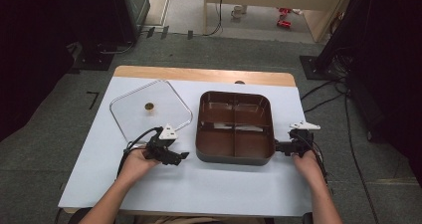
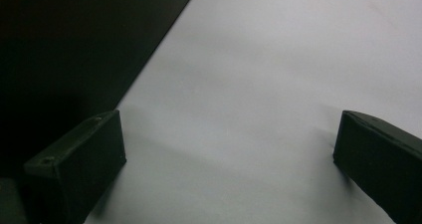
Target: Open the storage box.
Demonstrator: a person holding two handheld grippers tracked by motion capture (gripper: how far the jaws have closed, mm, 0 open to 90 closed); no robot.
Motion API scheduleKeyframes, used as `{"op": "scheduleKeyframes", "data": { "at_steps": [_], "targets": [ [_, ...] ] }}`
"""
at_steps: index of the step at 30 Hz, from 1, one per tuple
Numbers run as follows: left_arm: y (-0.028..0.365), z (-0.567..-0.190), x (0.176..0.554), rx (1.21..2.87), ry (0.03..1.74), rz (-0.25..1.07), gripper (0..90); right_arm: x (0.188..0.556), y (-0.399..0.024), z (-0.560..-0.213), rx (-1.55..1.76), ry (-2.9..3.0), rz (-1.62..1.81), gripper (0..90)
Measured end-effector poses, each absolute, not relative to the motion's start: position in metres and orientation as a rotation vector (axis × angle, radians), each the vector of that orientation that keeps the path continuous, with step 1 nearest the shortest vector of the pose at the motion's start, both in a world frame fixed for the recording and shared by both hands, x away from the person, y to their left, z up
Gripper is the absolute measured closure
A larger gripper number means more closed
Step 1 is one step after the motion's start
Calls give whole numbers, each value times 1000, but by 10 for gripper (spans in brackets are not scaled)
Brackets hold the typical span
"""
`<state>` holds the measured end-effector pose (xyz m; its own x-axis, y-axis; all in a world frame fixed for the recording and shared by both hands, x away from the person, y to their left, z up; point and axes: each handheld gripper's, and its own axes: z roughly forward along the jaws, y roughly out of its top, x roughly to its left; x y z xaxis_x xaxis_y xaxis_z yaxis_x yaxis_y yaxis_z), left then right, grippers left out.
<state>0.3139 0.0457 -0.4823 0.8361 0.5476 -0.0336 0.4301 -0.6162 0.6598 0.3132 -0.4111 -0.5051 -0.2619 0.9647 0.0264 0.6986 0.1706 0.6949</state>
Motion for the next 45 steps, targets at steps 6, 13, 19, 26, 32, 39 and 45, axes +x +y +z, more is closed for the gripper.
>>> {"op": "scheduleKeyframes", "data": {
  "at_steps": [6,13,19,26,32,39,45],
  "targets": [
    [40,-489,310,2359,668,242,194,313,-411,-505,1569,2029,846,0],
    [48,-499,305,2254,636,270,172,313,-411,-505,1570,2030,845,0],
    [48,-499,304,2254,636,271,171,313,-411,-505,1570,2030,845,0],
    [48,-499,304,2255,635,272,171,313,-411,-505,1570,2030,845,0],
    [47,-499,304,2255,636,275,171,313,-411,-505,1570,2030,845,0],
    [47,-499,304,2255,641,279,170,313,-411,-505,1570,2030,845,0],
    [47,-499,303,2253,652,285,164,313,-411,-505,1570,2030,845,0]
  ]
}}
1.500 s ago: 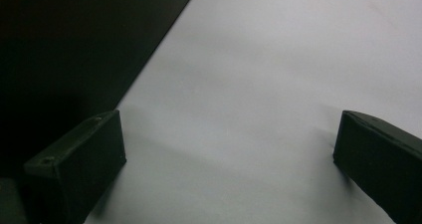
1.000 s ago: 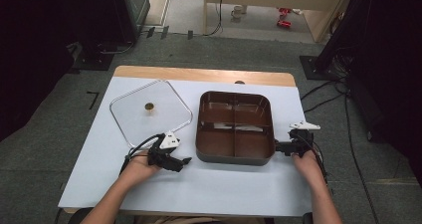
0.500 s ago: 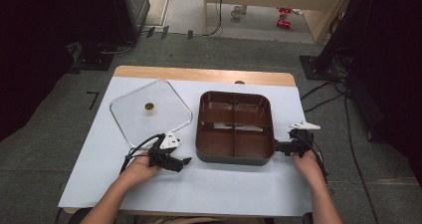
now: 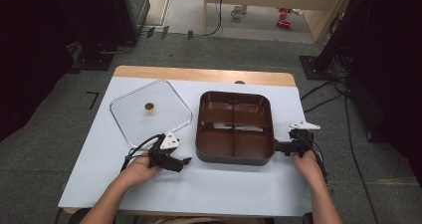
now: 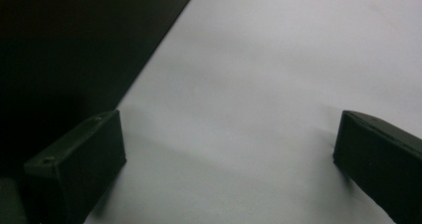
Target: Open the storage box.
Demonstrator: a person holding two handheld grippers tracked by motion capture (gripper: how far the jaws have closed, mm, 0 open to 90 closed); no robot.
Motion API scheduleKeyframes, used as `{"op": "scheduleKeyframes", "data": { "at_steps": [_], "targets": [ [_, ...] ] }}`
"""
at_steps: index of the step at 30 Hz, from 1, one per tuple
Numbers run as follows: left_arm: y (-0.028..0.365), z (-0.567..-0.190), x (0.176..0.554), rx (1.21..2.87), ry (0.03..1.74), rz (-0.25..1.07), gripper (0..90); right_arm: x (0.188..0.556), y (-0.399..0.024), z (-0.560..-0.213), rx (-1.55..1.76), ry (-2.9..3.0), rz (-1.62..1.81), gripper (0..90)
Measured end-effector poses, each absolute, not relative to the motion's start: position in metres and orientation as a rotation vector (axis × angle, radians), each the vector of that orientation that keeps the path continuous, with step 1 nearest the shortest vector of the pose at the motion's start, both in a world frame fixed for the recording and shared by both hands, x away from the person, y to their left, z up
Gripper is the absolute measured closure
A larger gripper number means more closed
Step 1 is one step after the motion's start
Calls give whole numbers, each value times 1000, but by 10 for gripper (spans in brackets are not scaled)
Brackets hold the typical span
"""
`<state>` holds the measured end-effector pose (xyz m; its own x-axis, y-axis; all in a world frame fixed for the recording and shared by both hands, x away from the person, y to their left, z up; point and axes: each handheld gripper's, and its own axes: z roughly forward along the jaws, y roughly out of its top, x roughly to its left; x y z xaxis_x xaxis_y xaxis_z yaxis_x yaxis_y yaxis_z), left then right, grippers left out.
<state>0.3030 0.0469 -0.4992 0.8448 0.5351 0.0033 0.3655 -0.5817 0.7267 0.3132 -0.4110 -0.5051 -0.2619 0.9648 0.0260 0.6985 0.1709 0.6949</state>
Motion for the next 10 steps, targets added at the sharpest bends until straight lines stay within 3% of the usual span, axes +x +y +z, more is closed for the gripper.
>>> {"op": "scheduleKeyframes", "data": {
  "at_steps": [10],
  "targets": [
    [47,-499,303,2253,666,291,144,313,-411,-505,1569,2030,844,0]
  ]
}}
